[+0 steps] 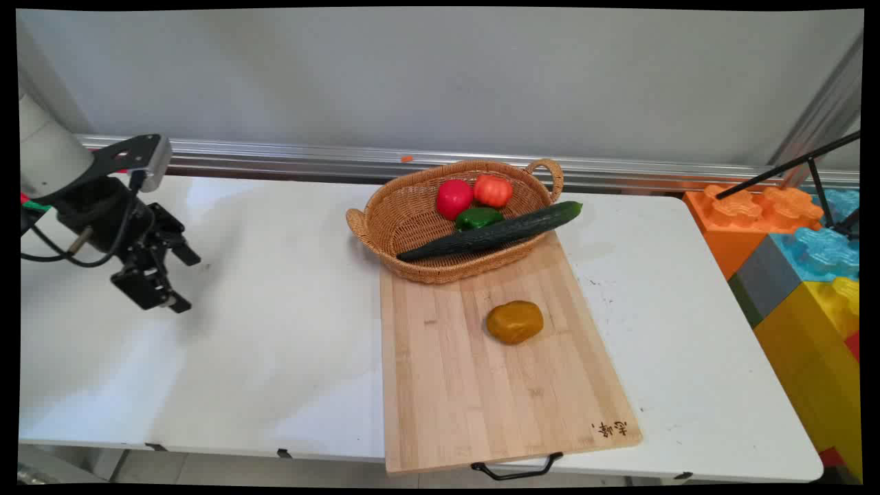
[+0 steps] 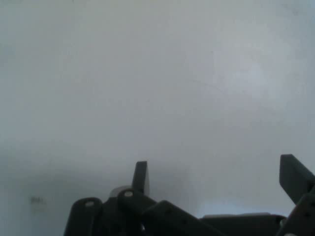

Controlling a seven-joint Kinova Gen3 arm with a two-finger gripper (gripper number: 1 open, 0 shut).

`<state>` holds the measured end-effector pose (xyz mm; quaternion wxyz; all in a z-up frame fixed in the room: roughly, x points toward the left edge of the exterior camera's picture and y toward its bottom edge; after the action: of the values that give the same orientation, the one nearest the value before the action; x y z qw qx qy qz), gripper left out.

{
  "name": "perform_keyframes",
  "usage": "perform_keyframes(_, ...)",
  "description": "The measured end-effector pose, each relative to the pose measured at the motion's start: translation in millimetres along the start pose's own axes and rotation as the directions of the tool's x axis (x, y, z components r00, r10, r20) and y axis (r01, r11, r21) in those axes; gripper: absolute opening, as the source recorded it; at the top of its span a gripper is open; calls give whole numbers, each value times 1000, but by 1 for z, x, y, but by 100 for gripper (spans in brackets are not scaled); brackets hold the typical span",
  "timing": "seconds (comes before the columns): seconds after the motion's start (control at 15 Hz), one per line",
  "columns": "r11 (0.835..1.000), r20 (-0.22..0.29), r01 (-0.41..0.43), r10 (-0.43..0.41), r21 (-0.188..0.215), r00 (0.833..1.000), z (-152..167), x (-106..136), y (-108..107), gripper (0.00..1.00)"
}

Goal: Pick up the cucumber from the vegetable basket

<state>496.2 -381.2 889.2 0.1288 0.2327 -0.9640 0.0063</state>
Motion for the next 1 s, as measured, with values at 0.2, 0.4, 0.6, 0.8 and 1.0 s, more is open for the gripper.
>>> perform_keyframes(0.2, 1000, -65, 1, -2, -15, 998, 9, 17, 1, 100)
perform_keyframes(0.4, 1000, -145, -8, 8, -3, 989, 13, 53, 2, 100)
perform_keyframes(0.6, 998, -220, -49, 57, 41, 974, 13, 99, 3, 100)
perform_keyframes(0.8, 986, -293, -130, 156, 107, 943, 14, 158, 6, 100)
perform_keyframes(1.0, 972, -324, -177, 219, 155, 920, 18, 199, 5, 100)
